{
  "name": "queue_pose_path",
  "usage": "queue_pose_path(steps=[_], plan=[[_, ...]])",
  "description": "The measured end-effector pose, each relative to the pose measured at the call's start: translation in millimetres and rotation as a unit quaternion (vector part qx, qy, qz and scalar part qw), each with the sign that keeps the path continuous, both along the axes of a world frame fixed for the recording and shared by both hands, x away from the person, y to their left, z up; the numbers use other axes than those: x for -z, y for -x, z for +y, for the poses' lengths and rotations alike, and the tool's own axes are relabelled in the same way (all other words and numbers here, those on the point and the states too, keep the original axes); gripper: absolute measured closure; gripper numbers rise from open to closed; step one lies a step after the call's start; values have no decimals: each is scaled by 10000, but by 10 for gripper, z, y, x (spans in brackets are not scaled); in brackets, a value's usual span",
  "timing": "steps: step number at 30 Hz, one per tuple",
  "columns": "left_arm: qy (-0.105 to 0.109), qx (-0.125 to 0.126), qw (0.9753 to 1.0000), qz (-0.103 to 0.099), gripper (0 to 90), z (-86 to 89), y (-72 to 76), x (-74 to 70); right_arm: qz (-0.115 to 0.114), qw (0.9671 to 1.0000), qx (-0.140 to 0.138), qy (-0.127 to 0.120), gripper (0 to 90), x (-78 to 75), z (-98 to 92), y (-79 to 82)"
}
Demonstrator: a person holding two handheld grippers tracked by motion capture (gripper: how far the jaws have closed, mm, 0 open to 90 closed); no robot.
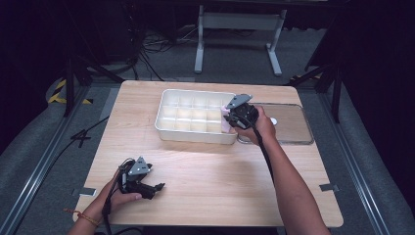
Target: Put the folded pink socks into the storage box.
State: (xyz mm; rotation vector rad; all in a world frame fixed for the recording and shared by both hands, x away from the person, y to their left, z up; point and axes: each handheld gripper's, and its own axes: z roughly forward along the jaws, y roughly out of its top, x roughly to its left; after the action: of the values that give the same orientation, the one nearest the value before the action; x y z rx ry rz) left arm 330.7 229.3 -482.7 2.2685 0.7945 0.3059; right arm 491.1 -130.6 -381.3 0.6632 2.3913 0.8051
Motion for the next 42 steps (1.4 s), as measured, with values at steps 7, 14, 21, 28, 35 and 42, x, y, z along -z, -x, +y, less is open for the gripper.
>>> queue_pose_path(steps=[7, 14, 21, 28, 35, 42], plan=[[21, -14, 10000, 5, 141, -2, 1, 2, 207, 9998, -25, 77, 691, 89, -7, -17], [5, -3, 10000, 0, 141, 0, 0, 1, 366, 9992, -134, 125, 681, 111, -26, -41], [1, -3, 10000, 1, 141, 0, 0, 0, 491, 9984, -197, 208, 680, 135, -3, -54], [-6, -6, 10000, -4, 140, 0, 0, 0, 667, 9969, -240, 343, 684, 180, 29, -70], [-1, -16, 10000, 5, 140, 0, 1, 0, 887, 9944, -298, 484, 685, 223, 40, -113], [-8, -31, 10000, 4, 140, -1, 3, -1, 1008, 9917, -349, 714, 692, 251, 64, -139]])
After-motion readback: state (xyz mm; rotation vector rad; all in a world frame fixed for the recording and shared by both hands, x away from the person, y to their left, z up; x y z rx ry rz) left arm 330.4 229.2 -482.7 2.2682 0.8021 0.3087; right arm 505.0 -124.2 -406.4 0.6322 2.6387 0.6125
